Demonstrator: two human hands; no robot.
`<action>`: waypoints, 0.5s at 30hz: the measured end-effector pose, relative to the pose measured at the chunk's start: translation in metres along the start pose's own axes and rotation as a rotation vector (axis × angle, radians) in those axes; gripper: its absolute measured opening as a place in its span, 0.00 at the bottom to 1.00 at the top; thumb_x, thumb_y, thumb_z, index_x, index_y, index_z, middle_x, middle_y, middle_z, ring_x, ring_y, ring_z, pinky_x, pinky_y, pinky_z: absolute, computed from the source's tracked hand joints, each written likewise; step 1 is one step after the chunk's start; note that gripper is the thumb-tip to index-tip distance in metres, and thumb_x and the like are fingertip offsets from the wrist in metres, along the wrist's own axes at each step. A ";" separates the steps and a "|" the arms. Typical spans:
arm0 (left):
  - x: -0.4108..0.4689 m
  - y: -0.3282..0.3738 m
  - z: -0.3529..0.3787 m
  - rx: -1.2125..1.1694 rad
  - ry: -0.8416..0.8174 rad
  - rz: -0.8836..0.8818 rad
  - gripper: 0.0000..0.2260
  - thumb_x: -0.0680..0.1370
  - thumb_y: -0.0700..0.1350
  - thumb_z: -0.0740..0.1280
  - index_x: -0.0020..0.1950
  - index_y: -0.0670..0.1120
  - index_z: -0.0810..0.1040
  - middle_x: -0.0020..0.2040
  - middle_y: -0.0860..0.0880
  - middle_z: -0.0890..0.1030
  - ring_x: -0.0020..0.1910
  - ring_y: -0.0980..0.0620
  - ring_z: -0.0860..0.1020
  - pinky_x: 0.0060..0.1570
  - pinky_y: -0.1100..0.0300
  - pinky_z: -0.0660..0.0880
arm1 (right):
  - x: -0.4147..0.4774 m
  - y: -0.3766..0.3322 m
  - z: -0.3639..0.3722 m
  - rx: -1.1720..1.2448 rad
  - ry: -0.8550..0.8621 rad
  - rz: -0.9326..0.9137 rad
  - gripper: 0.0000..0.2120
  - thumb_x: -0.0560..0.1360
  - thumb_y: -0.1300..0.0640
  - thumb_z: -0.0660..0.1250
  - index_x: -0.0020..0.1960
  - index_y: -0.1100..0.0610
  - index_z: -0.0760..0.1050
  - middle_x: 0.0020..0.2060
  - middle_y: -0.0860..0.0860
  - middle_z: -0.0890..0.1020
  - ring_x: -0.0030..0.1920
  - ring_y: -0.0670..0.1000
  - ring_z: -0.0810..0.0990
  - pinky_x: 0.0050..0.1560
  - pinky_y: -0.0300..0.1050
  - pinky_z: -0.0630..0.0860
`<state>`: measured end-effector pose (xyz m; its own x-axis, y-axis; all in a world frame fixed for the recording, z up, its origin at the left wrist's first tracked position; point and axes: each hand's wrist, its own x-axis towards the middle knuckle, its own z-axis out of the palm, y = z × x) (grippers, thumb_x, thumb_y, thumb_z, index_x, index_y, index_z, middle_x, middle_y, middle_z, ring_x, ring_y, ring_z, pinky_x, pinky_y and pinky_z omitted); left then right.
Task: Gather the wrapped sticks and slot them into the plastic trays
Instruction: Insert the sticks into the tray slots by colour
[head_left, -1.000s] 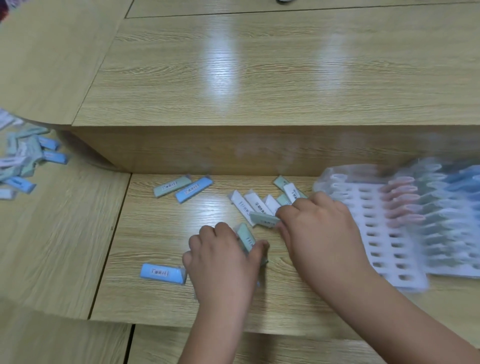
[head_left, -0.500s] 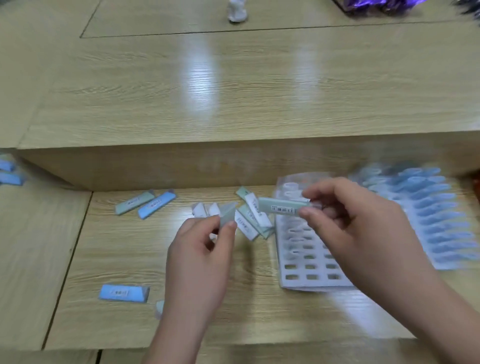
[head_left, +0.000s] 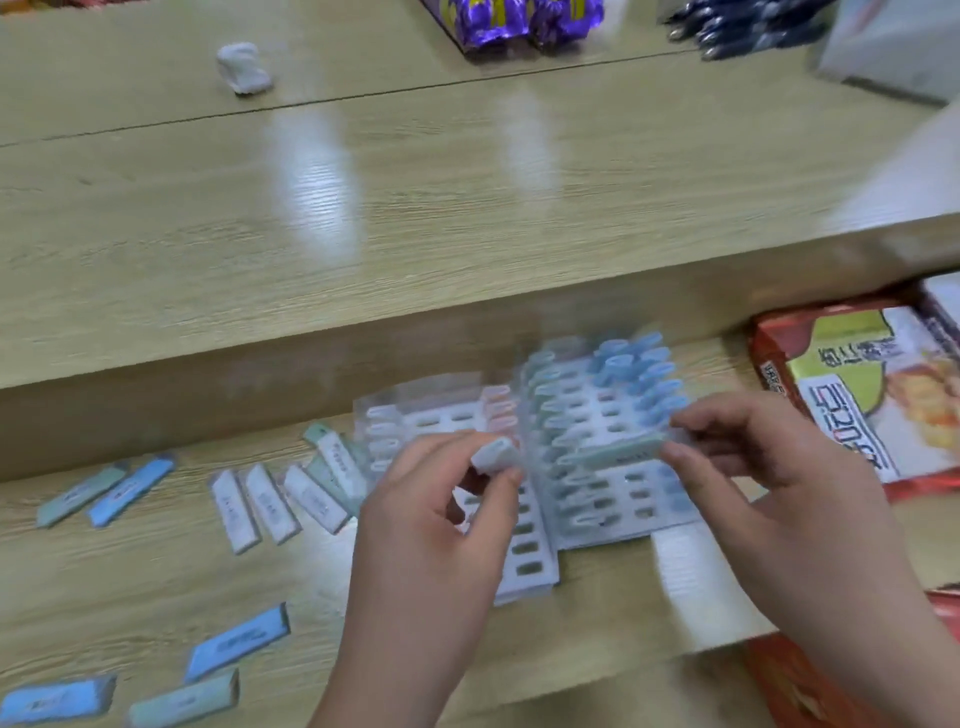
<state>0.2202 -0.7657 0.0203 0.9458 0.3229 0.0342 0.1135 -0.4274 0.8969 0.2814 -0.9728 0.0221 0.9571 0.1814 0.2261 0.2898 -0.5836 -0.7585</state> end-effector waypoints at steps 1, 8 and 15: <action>-0.002 0.002 0.006 0.005 -0.012 0.004 0.08 0.76 0.41 0.72 0.48 0.55 0.85 0.45 0.57 0.81 0.39 0.61 0.75 0.36 0.73 0.70 | 0.000 0.004 0.000 -0.039 -0.013 -0.019 0.09 0.75 0.51 0.72 0.48 0.40 0.74 0.45 0.38 0.81 0.45 0.40 0.80 0.46 0.25 0.72; -0.006 0.003 0.029 0.061 0.139 0.015 0.06 0.73 0.48 0.71 0.47 0.60 0.83 0.36 0.55 0.78 0.34 0.59 0.73 0.32 0.72 0.67 | 0.014 0.023 -0.006 -0.129 0.017 -0.107 0.07 0.76 0.53 0.67 0.54 0.46 0.76 0.44 0.40 0.79 0.46 0.42 0.78 0.43 0.32 0.73; 0.046 0.019 0.054 0.175 0.104 0.083 0.05 0.75 0.47 0.73 0.47 0.58 0.82 0.35 0.58 0.78 0.37 0.55 0.77 0.35 0.65 0.71 | 0.063 0.040 0.015 -0.227 0.006 -0.210 0.07 0.74 0.60 0.73 0.51 0.55 0.82 0.43 0.45 0.83 0.43 0.43 0.78 0.45 0.37 0.72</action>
<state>0.2820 -0.8051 0.0151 0.9187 0.3621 0.1578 0.0965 -0.5931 0.7993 0.3530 -0.9726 -0.0028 0.8760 0.3123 0.3676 0.4744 -0.6957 -0.5394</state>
